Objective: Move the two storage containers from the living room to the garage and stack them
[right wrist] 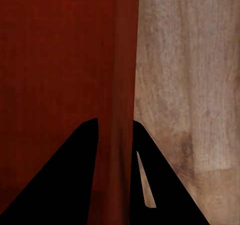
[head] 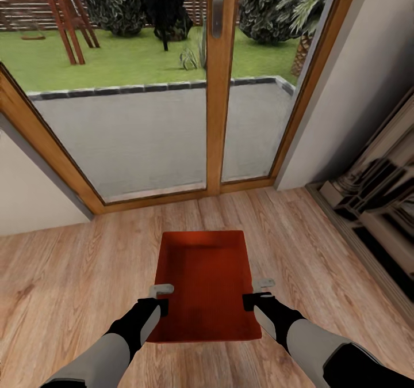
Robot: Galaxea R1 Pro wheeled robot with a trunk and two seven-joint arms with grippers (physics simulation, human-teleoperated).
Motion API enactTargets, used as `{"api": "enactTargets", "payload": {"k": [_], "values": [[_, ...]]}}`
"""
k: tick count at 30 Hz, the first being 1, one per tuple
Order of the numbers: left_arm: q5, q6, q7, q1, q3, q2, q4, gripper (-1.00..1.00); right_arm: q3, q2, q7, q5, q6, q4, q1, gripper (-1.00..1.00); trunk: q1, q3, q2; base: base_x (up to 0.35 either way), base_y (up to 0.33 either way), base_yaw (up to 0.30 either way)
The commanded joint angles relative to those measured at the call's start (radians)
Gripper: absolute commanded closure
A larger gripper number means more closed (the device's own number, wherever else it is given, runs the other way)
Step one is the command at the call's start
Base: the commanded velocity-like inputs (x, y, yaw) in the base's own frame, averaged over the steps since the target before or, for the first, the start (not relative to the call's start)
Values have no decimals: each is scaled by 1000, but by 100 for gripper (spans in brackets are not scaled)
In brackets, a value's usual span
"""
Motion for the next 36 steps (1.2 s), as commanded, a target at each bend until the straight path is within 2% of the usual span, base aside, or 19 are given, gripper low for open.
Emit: {"api": "enactTargets", "payload": {"k": [1, 36], "values": [[1, 8, 9, 1, -3, 4, 3, 100, -4, -2, -7, 19, -25, -4, -1, 100, -4, 3, 7, 0, 0, 0], [1, 8, 9, 1, -3, 4, 2, 100, -4, -2, -6, 22, -33, -5, 0, 100, -138, 112, 252, 0, 0, 0]]}}
